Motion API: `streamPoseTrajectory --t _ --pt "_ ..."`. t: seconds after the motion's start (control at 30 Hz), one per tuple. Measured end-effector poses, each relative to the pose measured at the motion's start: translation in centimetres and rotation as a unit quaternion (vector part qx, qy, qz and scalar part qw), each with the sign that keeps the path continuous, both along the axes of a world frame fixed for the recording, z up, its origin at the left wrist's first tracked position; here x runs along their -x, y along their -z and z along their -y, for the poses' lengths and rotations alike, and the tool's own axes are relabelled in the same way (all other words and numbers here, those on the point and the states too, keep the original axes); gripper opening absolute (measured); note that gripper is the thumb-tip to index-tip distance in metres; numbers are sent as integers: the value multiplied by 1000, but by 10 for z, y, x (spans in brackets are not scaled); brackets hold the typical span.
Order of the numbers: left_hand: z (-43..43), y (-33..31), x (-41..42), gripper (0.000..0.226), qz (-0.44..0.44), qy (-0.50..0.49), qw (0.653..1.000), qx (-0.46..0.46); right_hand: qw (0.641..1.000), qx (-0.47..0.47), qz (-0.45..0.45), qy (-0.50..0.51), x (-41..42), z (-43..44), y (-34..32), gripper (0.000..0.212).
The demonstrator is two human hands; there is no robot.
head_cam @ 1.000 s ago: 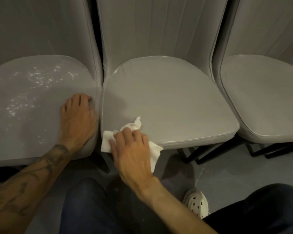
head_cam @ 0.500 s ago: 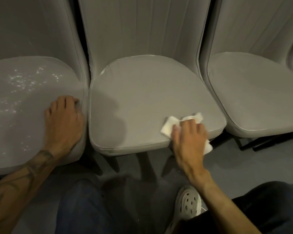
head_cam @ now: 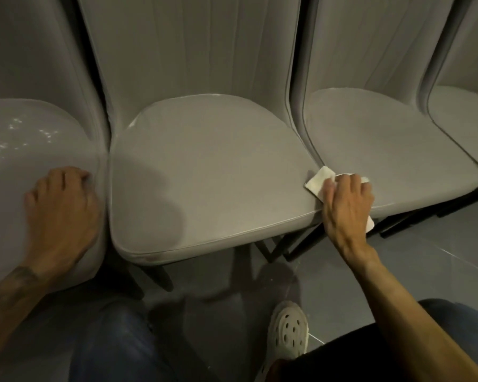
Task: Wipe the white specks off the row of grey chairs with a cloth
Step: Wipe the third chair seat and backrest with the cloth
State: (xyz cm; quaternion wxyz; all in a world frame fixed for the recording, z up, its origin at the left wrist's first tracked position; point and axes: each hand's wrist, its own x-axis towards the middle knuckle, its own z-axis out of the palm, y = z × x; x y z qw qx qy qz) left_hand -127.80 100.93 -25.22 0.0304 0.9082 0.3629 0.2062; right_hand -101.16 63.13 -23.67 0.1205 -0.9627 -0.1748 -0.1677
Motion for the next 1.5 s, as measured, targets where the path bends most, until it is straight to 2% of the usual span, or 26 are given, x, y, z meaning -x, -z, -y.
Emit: streamPoseTrajectory --t 0.07,0.2,0.33,0.47,0.63,0.7,0.77,0.87,1.0,1.13,1.23,1.3,1.4,1.5 --pt "0 1 0 35 -2 -4 1000 -3 999 11 17 -25 11 -12 7 34" --pt "2 0 -4 38 -11 -6 1000 10 997 -49 31 -49 61 -44 10 29" --pt "1 1 -5 25 2 -13 1000 5 993 23 -19 -114 130 -100 17 37" --pt "0 3 -3 20 5 -2 1000 -8 984 -30 -36 -170 186 -154 12 24" --pt "0 3 -2 18 13 1 1000 -2 946 -13 -75 -316 212 -188 2 29" --pt "0 4 -2 17 20 1 1000 -2 914 1 -61 -401 198 -173 1 26" --pt "0 5 -1 16 21 1 1000 -5 896 32 -43 -440 187 -157 1 28" --pt "-1 5 -2 16 24 -3 1000 -1 903 38 -54 -424 200 -172 6 28" --pt "-1 2 -2 21 7 -13 999 36 895 28 -56 -441 202 -218 6 26" --pt "-3 4 5 44 -22 22 999 33 897 20 -71 -436 168 -244 0 19" --pt "-1 3 3 22 21 0 1000 19 903 55 -71 -421 137 -271 -3 23" --pt "0 3 0 16 39 1 999 17 913 60 -78 -396 111 -292 -5 27" --pt "-4 6 -3 19 26 -6 1000 -12 931 59 -74 -354 74 -322 -4 31" --pt "-13 -1 -15 34 -12 -10 999 -33 946 45 -81 -311 60 -351 -1 31"
